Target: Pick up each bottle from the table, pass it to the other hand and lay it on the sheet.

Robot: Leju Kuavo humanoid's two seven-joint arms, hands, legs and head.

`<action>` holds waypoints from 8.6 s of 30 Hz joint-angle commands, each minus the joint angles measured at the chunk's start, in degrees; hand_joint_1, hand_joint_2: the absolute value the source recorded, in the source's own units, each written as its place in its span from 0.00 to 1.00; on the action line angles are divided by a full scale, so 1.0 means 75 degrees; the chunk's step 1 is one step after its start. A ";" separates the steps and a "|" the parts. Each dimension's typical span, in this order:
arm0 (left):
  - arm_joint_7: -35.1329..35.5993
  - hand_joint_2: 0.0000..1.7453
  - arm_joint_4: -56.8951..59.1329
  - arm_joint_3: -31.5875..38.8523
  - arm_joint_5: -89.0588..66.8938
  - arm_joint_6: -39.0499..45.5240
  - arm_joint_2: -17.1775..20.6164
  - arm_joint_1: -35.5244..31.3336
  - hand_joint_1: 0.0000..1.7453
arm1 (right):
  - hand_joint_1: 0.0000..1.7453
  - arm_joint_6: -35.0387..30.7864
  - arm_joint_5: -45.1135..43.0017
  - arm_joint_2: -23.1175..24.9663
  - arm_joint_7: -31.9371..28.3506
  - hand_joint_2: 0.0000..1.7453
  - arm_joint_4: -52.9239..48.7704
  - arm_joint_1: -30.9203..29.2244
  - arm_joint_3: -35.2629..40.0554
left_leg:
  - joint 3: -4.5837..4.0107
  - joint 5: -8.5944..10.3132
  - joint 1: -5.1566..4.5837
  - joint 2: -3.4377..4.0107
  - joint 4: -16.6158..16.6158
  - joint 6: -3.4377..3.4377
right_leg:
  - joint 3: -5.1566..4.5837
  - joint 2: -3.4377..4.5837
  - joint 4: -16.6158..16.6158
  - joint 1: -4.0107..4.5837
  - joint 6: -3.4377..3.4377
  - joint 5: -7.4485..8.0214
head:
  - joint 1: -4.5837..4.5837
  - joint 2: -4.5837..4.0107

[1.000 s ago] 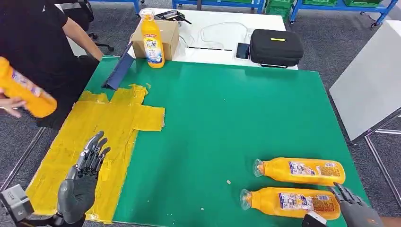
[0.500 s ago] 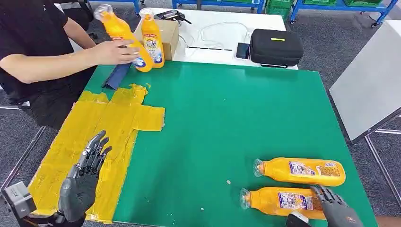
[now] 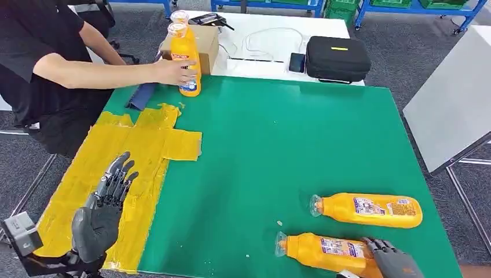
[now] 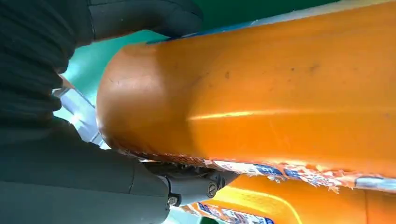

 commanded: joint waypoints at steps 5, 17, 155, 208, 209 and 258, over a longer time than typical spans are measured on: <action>0.0004 0.00 0.0483 -0.0191 0.0169 0.0001 0.0149 -0.0258 0.00 | 1.00 -0.0812 -0.0957 -0.1193 0.0879 1.00 0.0805 -0.0206 0.2387 | 0.0029 0.0004 0.0009 0.0025 -0.0014 -0.0018 | 0.0038 -0.0037 -0.0025 0.0015 -0.0013 0.0001 | 0.0003 0.0000; -0.0237 0.00 0.0358 0.0187 0.0091 0.0010 0.0119 0.0467 0.00 | 1.00 -0.1609 -0.5731 0.0200 -0.1064 1.00 -0.0476 -0.0199 0.1401 | 0.0028 0.0001 0.0016 0.0037 -0.0009 -0.0018 | 0.0028 -0.0004 -0.0012 0.0020 -0.0014 0.0002 | 0.0000 0.0000; 0.0178 1.00 0.1546 -0.3577 0.1268 0.2865 0.0616 -0.2003 1.00 | 0.88 -0.2225 -0.1839 0.4559 -0.3241 1.00 0.4476 -0.7606 0.5721 | -0.0031 0.0027 0.0018 0.0035 -0.0001 -0.0028 | 0.0058 -0.0010 0.0014 0.0013 -0.0011 0.0009 | 0.0003 0.0000; 0.2161 1.00 0.4125 -0.2718 -1.2333 0.0685 0.1869 -0.1826 1.00 | 0.00 -0.0667 0.0474 0.2270 -0.0996 1.00 -0.3453 -0.1492 0.0078 | -0.0031 0.0026 0.0003 0.0002 -0.0013 -0.0026 | 0.0060 -0.0047 -0.0008 -0.0003 -0.0010 0.0002 | 0.0000 0.0000; 0.2192 1.00 0.4429 -0.2793 -1.1983 0.0323 0.2106 -0.1797 1.00 | 0.00 -0.0624 0.0395 0.2150 -0.0990 1.00 -0.3346 -0.1262 -0.0099 | -0.0026 0.0023 0.0004 0.0020 -0.0012 -0.0032 | 0.0061 -0.0049 -0.0006 0.0000 -0.0015 0.0001 | 0.0000 0.0000; -0.0063 0.00 -0.0285 -0.0195 -0.1508 0.0140 0.0366 0.0178 0.00 | 0.00 0.0574 0.1231 0.2248 -0.1912 1.00 -0.0392 -0.0149 -0.3600 | -0.0043 0.0023 0.0014 0.0029 -0.0004 -0.0026 | 0.0048 -0.0020 -0.0012 0.0009 -0.0005 0.0016 | 0.0003 0.0000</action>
